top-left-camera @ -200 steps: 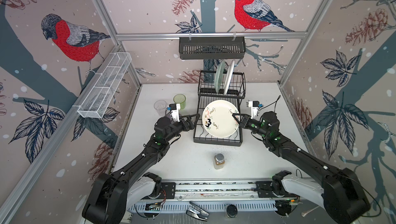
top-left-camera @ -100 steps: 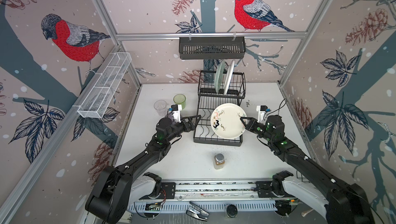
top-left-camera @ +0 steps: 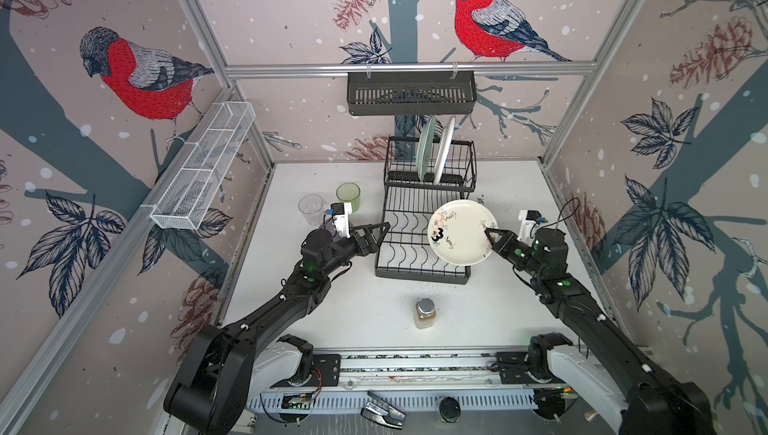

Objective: Unload the mixed dishes from the dish rack
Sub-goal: 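Open the left gripper while the right gripper carries the plate beside the rack, then lower the white floral plate flat onto the table with the right gripper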

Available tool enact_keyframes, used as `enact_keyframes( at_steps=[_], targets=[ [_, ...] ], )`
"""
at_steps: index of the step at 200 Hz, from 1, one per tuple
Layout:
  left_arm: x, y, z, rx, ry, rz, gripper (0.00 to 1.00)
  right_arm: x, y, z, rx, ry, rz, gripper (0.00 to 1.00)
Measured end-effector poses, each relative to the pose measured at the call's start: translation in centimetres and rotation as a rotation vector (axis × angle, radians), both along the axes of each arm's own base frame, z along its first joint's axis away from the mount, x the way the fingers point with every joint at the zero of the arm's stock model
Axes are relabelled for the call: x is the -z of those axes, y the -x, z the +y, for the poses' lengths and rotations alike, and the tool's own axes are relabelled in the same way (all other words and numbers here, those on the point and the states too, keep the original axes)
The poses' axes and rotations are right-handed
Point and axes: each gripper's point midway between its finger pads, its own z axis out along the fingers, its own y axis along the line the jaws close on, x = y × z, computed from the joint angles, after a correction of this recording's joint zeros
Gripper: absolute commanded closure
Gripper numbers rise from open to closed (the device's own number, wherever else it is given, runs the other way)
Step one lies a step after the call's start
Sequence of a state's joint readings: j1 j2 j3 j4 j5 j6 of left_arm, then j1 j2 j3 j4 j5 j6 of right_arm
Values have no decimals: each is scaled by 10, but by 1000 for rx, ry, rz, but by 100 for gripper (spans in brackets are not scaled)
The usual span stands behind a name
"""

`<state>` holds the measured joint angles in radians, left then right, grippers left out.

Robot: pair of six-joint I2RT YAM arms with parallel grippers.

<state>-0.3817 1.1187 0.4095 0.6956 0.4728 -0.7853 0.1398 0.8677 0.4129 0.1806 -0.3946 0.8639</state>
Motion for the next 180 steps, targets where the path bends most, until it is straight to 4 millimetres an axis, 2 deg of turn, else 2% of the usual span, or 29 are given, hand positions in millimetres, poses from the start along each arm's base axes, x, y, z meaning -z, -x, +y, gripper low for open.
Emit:
enact_keyframes(
  at_steps=[48, 106, 180],
  targets=[
    [1, 0, 0, -3, -2, 3, 3, 11, 0, -26, 65, -22, 36, 100],
    [2, 0, 0, -3, -3, 6, 2, 6, -2, -67, 186, -29, 21, 100],
    [2, 0, 0, -3, -3, 6, 2, 27, 9, -116, 342, -26, 79, 100]
  ],
)
